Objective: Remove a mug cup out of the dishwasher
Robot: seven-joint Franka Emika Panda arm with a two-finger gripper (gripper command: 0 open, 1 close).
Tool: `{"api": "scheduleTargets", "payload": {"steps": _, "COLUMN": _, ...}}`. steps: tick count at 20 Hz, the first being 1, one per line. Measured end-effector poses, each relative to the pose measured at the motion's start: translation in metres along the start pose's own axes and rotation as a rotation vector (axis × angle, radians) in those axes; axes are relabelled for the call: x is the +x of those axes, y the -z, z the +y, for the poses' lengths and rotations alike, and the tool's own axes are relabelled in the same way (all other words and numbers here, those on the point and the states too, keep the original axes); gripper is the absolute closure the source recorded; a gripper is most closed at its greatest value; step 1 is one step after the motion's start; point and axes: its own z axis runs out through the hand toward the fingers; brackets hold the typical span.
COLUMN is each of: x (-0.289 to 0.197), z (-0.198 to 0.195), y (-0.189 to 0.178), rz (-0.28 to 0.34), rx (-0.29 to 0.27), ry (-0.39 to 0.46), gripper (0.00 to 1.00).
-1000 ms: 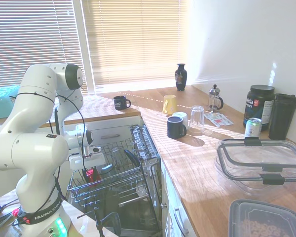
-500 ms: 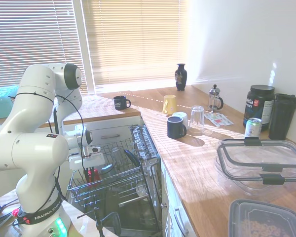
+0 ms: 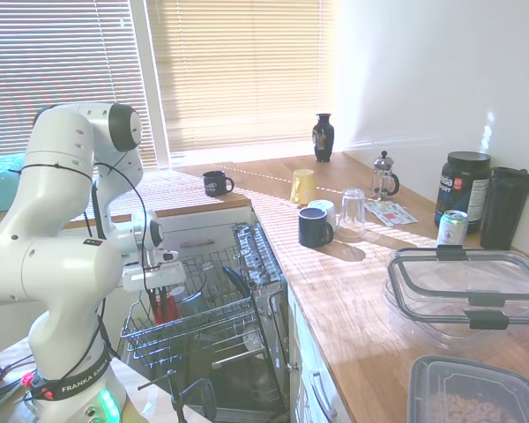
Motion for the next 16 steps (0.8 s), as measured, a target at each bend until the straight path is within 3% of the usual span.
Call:
{"api": "scheduleTargets", "payload": {"steps": 5, "x": 0.013, "z": 0.015, "y": 0.062, "rz": 0.068, "rx": 0.063, "ry": -0.044, "gripper": 1.0}}
{"api": "scheduleTargets", "payload": {"steps": 16, "x": 0.031, "z": 0.088, "y": 0.212, "rz": 0.162, "rx": 0.221, "ry": -0.2, "gripper": 1.0}}
